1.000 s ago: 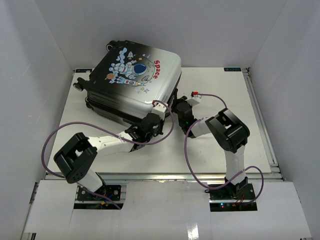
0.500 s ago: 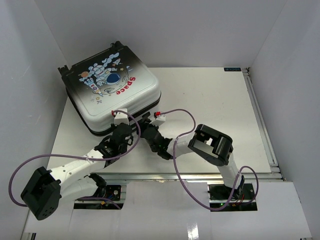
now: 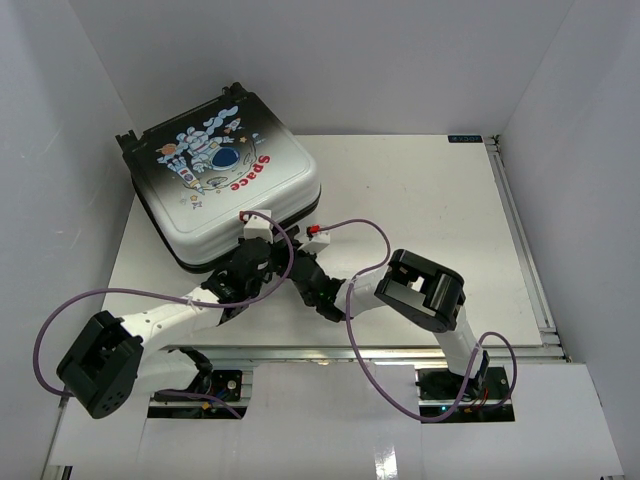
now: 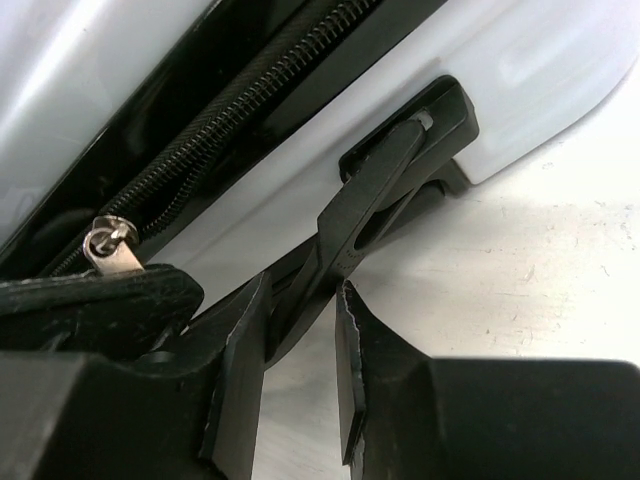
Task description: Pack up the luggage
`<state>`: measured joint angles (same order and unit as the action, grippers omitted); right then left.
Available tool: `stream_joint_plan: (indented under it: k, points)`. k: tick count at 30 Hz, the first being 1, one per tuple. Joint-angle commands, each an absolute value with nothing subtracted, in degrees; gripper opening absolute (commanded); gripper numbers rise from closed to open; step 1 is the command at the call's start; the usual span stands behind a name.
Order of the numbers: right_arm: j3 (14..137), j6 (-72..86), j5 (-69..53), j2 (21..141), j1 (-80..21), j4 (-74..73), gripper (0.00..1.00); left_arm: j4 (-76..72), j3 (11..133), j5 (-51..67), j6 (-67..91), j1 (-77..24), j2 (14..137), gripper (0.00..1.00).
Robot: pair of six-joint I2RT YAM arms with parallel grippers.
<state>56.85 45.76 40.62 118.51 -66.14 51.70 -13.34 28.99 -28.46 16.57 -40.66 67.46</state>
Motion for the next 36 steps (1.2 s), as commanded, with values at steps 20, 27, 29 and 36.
stream_joint_plan:
  k: [20,27,29,36]
  points:
    - [43.2,21.0,14.4,91.8,-47.4,30.8,0.08,-14.5,32.1,-29.3,22.9,-34.2,57.5,0.0]
    - [61.8,20.0,5.6,106.2,-31.1,30.4,0.08,-12.6,32.3,-30.9,23.1,-31.8,54.2,0.0]
    - [69.3,20.1,1.5,112.5,-28.2,30.7,0.08,-11.5,32.5,-32.8,23.0,-31.0,52.4,0.0]
    - [99.9,25.8,-12.7,135.6,-29.4,23.3,0.08,-7.0,31.0,-42.5,22.8,-29.4,43.7,0.0]
